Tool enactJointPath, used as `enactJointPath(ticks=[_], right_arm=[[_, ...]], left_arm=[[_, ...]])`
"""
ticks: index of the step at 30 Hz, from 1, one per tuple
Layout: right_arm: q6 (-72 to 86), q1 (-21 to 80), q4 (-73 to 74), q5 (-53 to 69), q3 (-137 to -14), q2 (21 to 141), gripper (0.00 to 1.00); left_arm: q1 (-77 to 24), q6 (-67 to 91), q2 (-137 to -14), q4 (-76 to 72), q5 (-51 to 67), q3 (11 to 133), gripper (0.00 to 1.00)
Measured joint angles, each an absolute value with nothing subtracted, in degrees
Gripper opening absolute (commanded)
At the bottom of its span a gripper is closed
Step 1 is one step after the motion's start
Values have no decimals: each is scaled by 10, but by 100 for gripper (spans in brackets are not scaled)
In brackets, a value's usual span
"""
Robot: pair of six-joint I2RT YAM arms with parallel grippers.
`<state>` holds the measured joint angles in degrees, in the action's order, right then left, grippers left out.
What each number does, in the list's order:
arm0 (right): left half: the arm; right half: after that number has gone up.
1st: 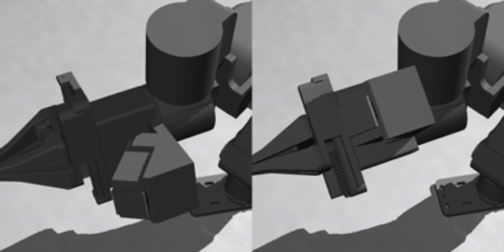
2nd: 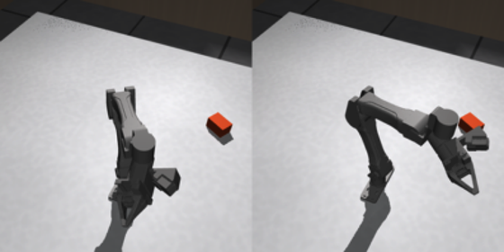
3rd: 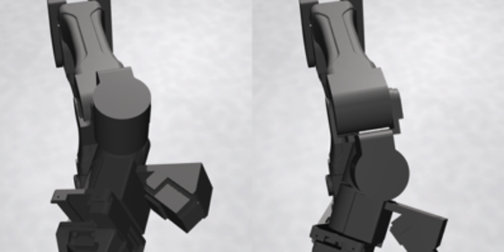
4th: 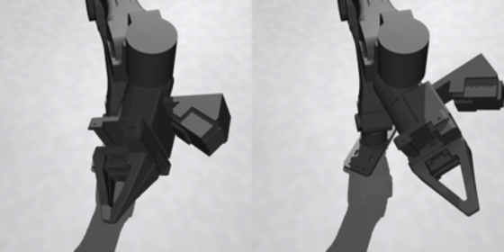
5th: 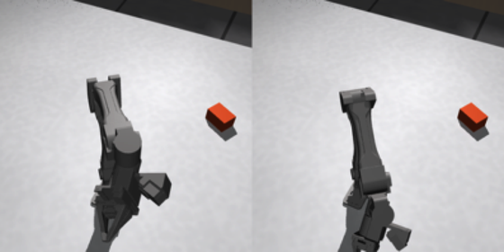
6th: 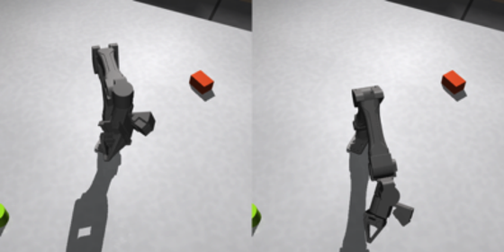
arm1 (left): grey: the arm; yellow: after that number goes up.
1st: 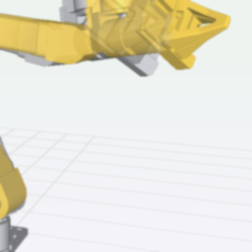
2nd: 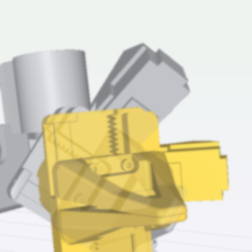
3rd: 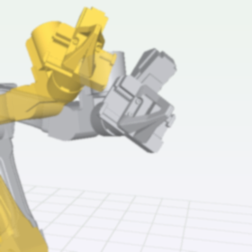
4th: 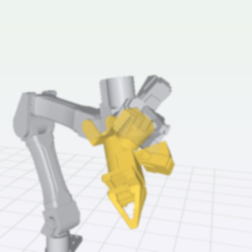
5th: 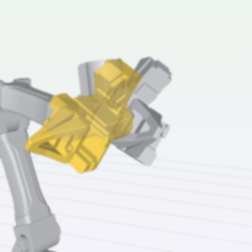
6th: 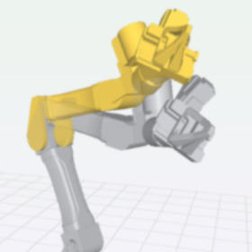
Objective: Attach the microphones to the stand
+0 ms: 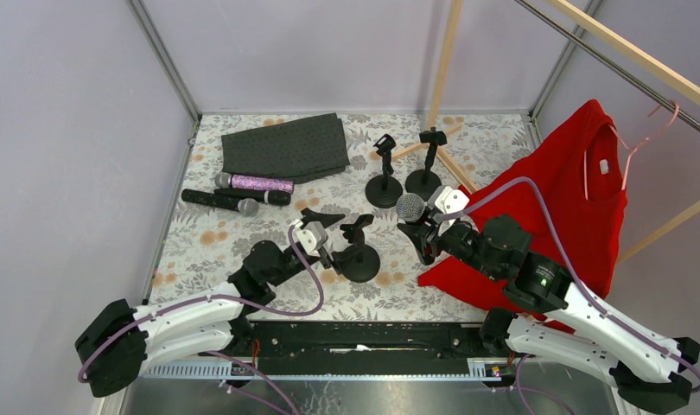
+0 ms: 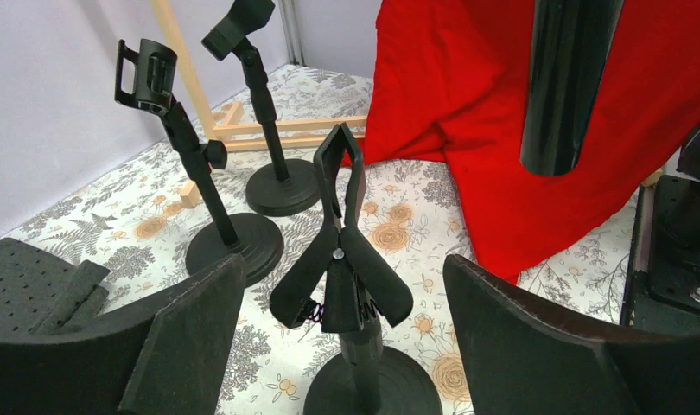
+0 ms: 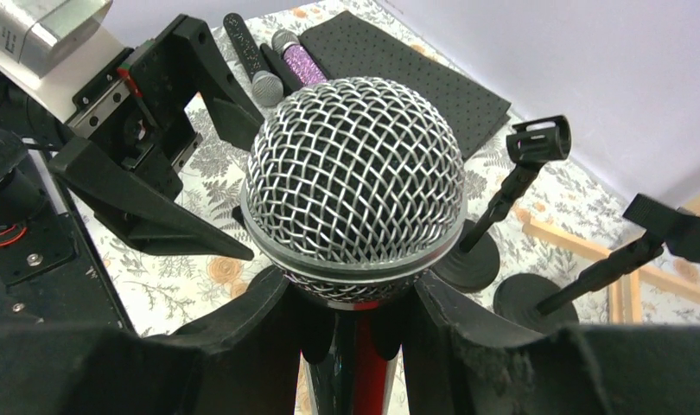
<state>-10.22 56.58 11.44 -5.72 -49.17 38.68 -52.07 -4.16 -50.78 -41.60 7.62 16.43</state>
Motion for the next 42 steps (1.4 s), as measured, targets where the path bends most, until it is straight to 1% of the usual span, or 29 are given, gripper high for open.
enactJointPath(ticks=[4,8,13,18,24,31,32,42], right_arm=[[-123,566,98,-43,-495,397,0],[-139,566,82,-14,-498,405,0],[-176,566,48,1,-498,425,0],[-234,566,23,4,-504,470,0],[-320,566,18,7,-504,506,0],[-365,566,6,7,-517,530,0],[-368,566,5,8,-518,530,0],[-372,566,-8,18,-524,520,0]], left_arm=[[-521,-31,-519,-459,66,150,82],[-521,-10,-524,-506,49,130,80],[-521,18,-531,-547,39,109,80],[-521,31,-536,-578,38,100,83],[-521,28,-552,-609,39,88,83],[-521,1,-600,-667,44,88,83],[-521,-2,-607,-675,45,88,82],[-521,-26,-664,-746,52,85,61]])
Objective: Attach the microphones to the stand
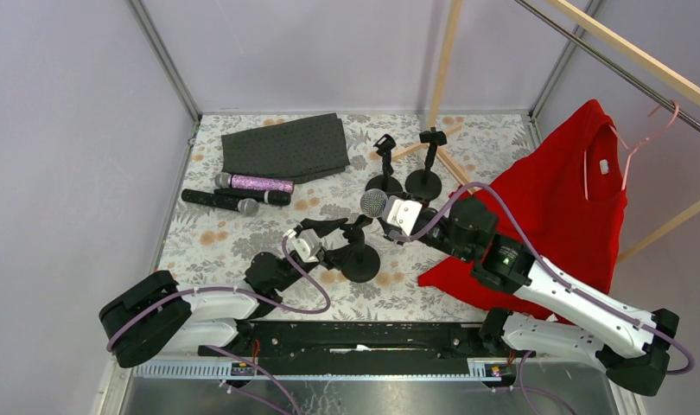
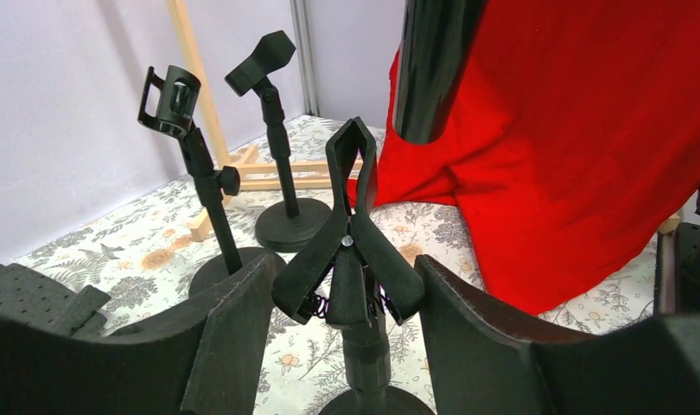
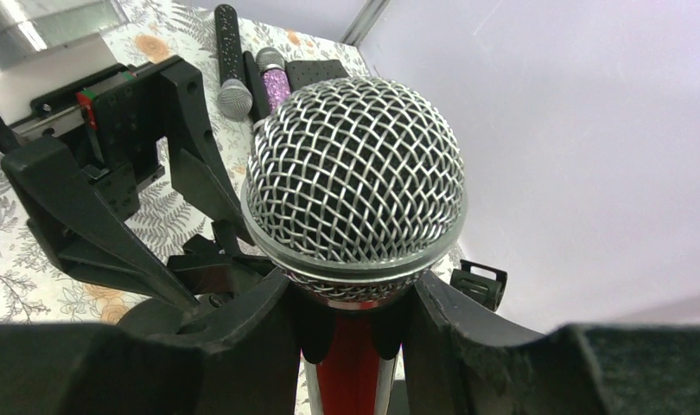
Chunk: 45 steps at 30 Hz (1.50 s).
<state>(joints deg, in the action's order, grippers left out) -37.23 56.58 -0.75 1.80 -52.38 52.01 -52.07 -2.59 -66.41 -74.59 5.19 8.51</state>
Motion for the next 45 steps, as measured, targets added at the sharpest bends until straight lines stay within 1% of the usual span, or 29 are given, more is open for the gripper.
enactJointPath(ticks=[8,12,15,18,21,27,28,29,31,33,34,36,39,43,45], right_arm=[[-378,566,-13,62,-524,509,0],[-378,566,-27,74,-524,511,0],[-378,566,-37,76,-524,518,0],[-378,566,-37,73,-524,532,0],[-379,566,-30,66,-533,551,0],[-384,566,-20,64,-542,569,0],[-385,566,-20,64,-542,570,0],[-386,566,-20,64,-543,572,0],[-388,566,-20,64,-543,575,0],[-388,566,-20,65,-543,577,0],[-388,566,-20,65,-543,577,0],[-388,566,-20,65,-543,577,0],[-388,566,-20,66,-545,578,0],[-388,566,-20,66,-545,578,0],[-388,566,-20,67,-545,578,0]], left_arm=[[-522,-30,-677,-759,56,85,52],[-522,-30,-677,-760,56,85,44],[-522,-30,-677,-759,56,85,35],[-522,-32,-677,-753,58,89,25],[-522,-36,-677,-735,61,100,1],[-522,-42,-676,-721,62,107,0],[-522,-43,-675,-721,62,108,2],[-522,-43,-675,-721,62,108,18],[-522,-43,-675,-719,62,108,46],[-523,-43,-672,-716,62,108,66],[-523,-43,-671,-715,62,108,73],[-523,-48,-671,-712,59,108,77],[-523,-50,-671,-693,54,108,79],[-523,-51,-671,-690,53,108,79],[-523,-51,-671,-690,52,108,77]])
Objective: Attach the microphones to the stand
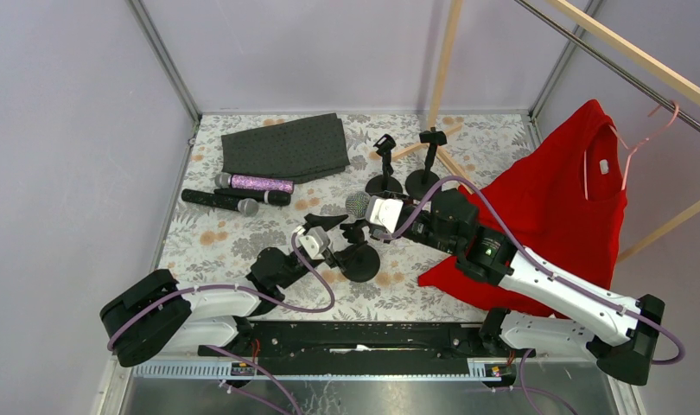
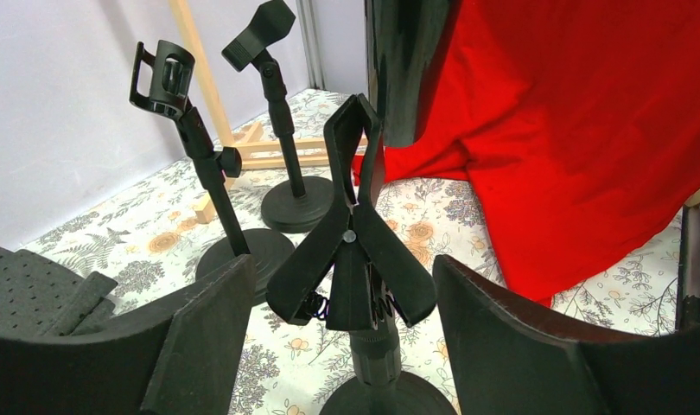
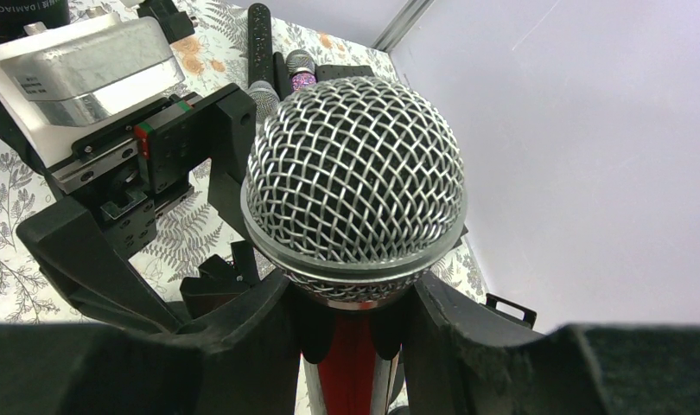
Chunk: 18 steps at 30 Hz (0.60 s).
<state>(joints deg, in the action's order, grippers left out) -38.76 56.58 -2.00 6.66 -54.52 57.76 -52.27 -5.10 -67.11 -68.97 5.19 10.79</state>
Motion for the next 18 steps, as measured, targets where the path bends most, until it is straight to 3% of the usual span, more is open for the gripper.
enactJointPath(ticks=[4,7,14,18], right_arm=[[-387,566,-19,65,-550,582,0],[-386,566,-20,62,-562,593,0],[-382,566,-20,62,-569,611,0],[-380,566,-20,72,-569,623,0]], left_arm=[[-523,-49,-671,-689,49,108,64],[-523,-47,-669,-688,47,108,49],[-523,-40,-662,-670,42,108,3],[-523,-42,-659,-666,39,108,0]])
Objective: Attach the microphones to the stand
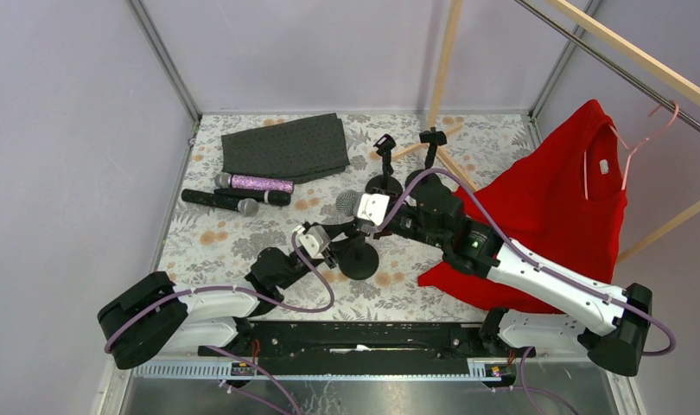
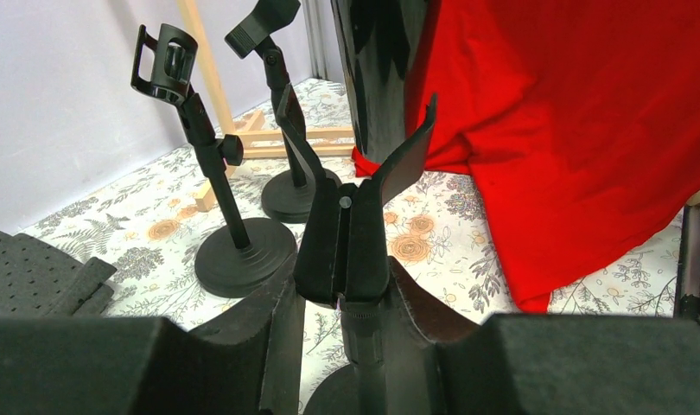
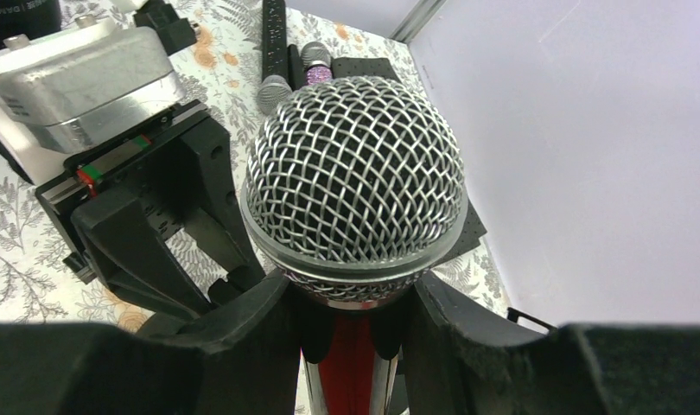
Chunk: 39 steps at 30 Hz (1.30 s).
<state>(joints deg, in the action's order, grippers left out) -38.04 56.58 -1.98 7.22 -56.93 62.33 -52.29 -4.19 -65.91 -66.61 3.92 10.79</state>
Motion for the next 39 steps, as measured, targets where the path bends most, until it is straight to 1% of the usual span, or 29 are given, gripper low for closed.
enactJointPath(ticks=[11,39], right_arm=[[-372,566,-36,118,-556,652,0],[-359,563,-136,121,-485,658,0]], left_arm=[[-523,-41,-657,-665,39,107,0],[-523,-39,-650,-673,41,96,0]])
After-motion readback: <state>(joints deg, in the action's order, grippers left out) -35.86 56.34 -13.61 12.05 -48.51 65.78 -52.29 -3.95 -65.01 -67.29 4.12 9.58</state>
